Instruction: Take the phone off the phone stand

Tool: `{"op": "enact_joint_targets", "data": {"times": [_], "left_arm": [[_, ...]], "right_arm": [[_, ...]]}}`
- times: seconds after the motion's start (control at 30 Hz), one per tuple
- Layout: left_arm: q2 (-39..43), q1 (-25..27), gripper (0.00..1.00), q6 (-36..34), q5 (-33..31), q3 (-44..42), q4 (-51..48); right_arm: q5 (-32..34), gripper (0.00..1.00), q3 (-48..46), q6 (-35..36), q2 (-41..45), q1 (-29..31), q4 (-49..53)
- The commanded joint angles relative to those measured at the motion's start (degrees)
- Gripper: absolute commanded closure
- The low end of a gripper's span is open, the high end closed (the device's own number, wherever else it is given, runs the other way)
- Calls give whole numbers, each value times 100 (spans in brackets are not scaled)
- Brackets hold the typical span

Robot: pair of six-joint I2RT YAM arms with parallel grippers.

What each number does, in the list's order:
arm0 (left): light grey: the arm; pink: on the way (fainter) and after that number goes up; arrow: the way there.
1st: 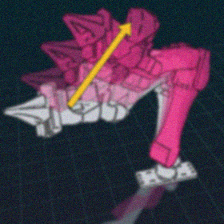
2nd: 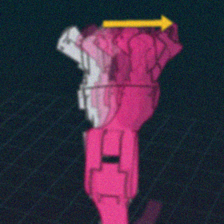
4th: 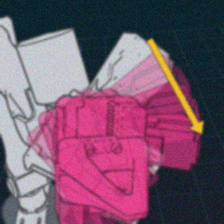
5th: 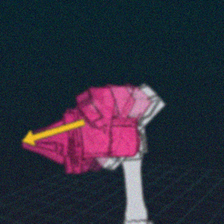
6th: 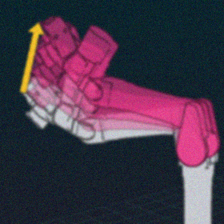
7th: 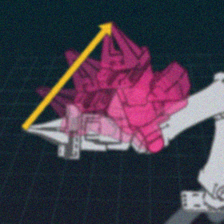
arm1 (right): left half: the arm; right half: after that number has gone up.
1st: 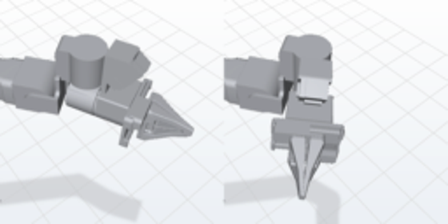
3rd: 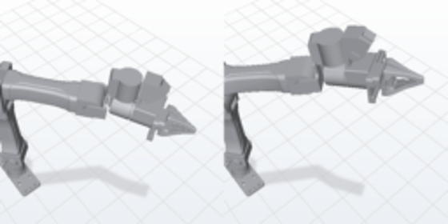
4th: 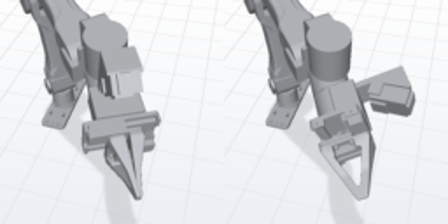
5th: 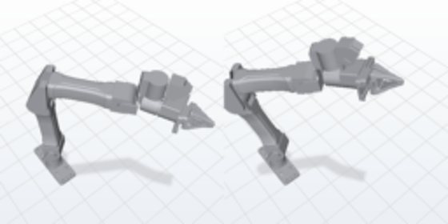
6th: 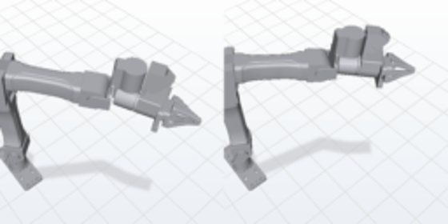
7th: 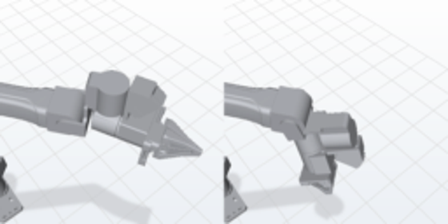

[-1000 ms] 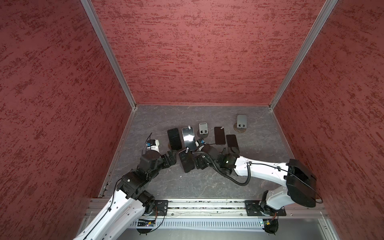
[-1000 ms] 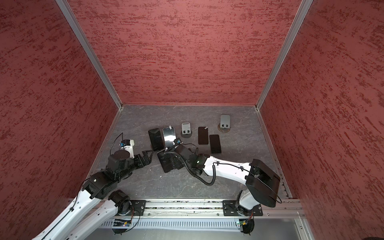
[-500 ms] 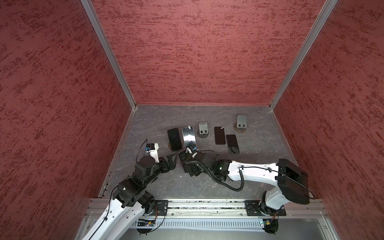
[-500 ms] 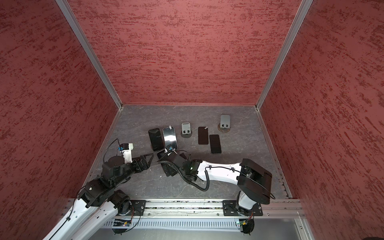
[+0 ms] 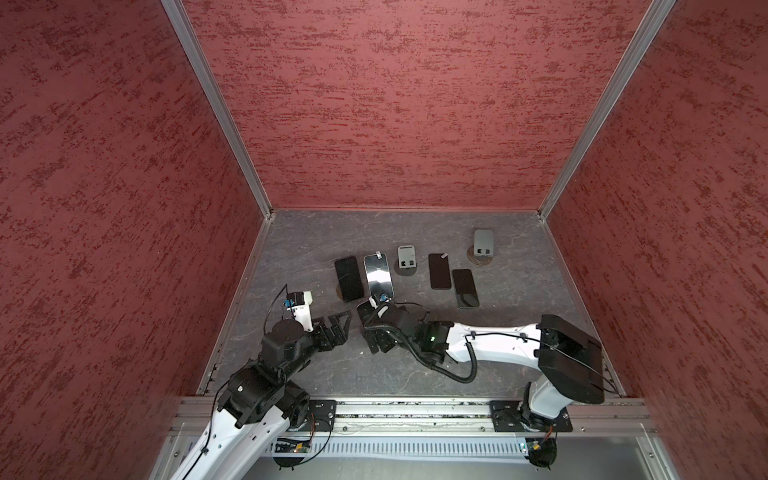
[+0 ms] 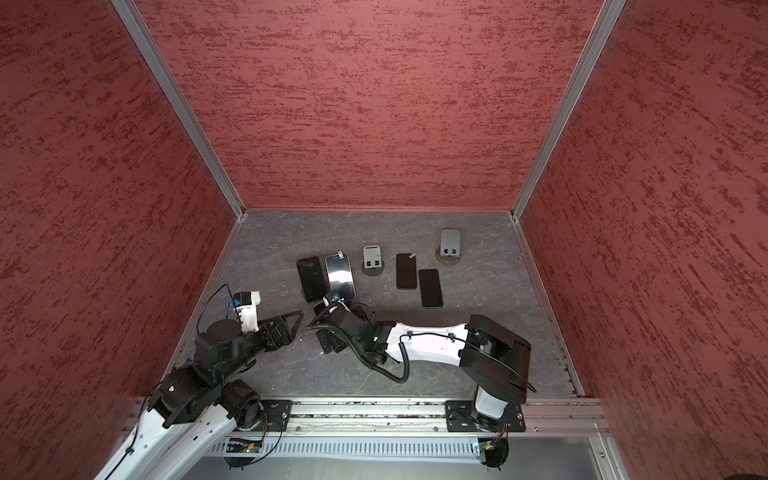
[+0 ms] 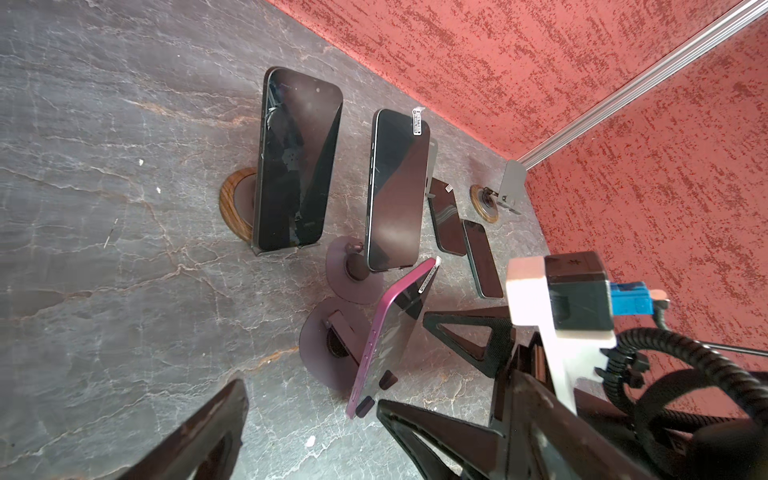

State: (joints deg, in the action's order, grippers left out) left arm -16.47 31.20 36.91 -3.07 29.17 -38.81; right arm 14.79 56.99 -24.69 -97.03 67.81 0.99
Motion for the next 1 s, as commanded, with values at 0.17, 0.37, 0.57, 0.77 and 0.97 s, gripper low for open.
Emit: {"op": "enact_joint_targets", "data": {"times": [0.17,0.37,0.57,0.77,0.97], "left_arm": [[90,20,1,26,-36,63,-145],[145,19,0,32,-45,46,-156],[146,24,1,29,-79,43,-232],[153,26,1,28,-76,10,-233],[161,22,1,43,-53,1,-232]], "right_arm": [[482,3,310,1,-266,83,-207],[629,5,504,26,-533,83,-156],[699,9,585,-53,-679,92,-164],[716,13,585,-62,-759,110,-188],[760,22,594,-53,-811,118,-172]]}}
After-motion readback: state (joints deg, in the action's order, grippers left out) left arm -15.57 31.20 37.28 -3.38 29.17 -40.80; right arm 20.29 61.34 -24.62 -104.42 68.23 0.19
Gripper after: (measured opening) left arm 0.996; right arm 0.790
